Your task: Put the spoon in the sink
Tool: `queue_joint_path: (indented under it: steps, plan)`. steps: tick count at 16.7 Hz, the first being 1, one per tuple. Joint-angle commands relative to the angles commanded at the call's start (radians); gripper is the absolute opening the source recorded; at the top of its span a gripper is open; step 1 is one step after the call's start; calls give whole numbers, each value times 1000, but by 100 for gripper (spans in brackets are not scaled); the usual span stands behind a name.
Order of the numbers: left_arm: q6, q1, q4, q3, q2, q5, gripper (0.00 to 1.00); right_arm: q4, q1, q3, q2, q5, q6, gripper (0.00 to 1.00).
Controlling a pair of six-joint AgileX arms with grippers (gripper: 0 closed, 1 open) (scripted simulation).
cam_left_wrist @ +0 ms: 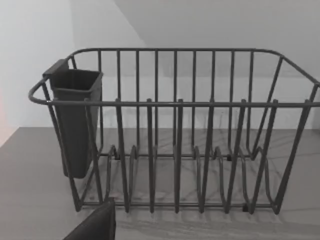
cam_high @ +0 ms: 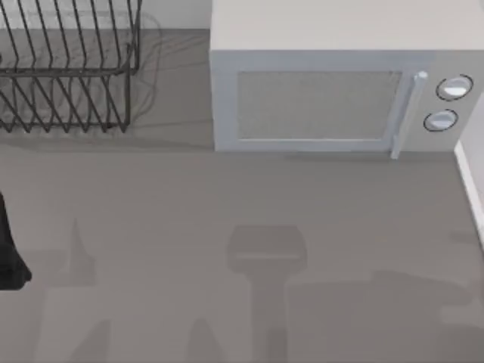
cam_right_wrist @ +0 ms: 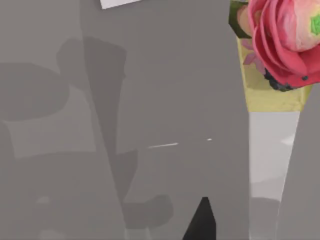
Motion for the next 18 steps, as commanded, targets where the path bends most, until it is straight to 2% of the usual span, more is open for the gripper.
queue_joint_path:
  steps: [3, 6, 18]
  plan:
    - [0, 0, 0, 0, 0, 0, 100, -48, -5, 122, 108, 1, -2, 0]
    - [0, 0, 0, 0, 0, 0, 100, -124, -9, 335, 280, 3, -8, 0]
    - [0, 0, 0, 0, 0, 0, 100, -497, -44, 1589, 1140, 11, -30, 0]
